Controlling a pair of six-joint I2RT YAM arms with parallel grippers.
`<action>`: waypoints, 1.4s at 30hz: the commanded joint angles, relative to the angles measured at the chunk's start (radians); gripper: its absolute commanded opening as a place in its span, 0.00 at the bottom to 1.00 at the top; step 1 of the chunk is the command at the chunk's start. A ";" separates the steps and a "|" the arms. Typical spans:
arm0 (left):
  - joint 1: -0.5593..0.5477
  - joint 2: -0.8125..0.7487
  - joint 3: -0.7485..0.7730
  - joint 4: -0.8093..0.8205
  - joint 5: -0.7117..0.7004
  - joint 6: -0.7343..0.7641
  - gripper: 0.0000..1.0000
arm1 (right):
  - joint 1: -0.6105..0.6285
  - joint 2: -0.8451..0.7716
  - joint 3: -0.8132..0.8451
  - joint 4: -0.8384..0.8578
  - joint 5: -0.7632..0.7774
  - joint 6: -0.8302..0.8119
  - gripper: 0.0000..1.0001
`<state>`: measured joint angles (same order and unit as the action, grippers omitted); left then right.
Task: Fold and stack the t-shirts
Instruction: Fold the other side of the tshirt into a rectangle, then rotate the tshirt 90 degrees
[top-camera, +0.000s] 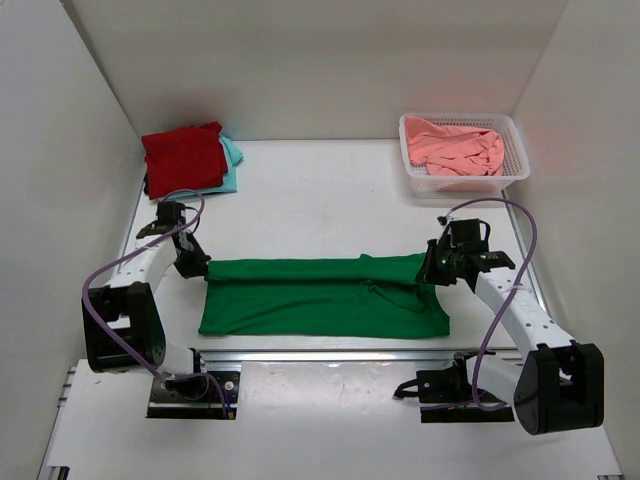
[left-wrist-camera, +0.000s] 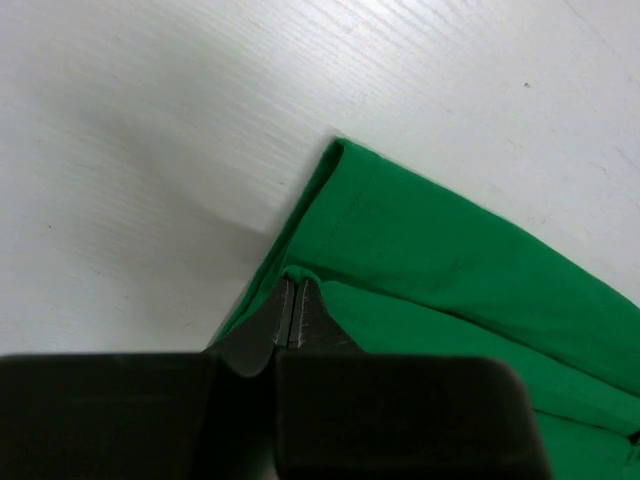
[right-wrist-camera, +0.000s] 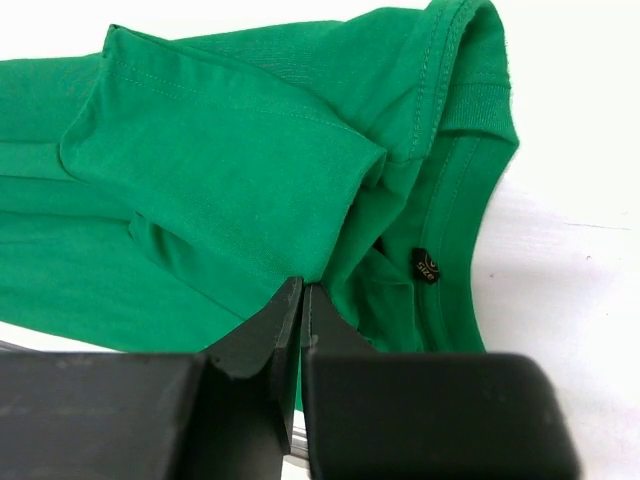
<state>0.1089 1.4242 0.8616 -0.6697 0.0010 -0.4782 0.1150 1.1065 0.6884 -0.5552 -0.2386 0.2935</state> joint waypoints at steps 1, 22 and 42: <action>-0.005 -0.057 0.007 -0.022 -0.030 0.012 0.00 | -0.005 -0.033 -0.004 -0.011 -0.010 0.006 0.00; -0.058 -0.097 0.031 -0.053 0.023 -0.001 0.72 | 0.044 -0.057 0.059 -0.279 0.085 0.119 0.29; -0.391 0.039 -0.130 -0.010 0.155 -0.108 0.65 | 0.204 0.784 0.570 -0.107 0.164 0.090 0.28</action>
<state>-0.2600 1.5082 0.7975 -0.6006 0.1055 -0.5385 0.3088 1.7378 1.0580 -0.7956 -0.1116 0.4278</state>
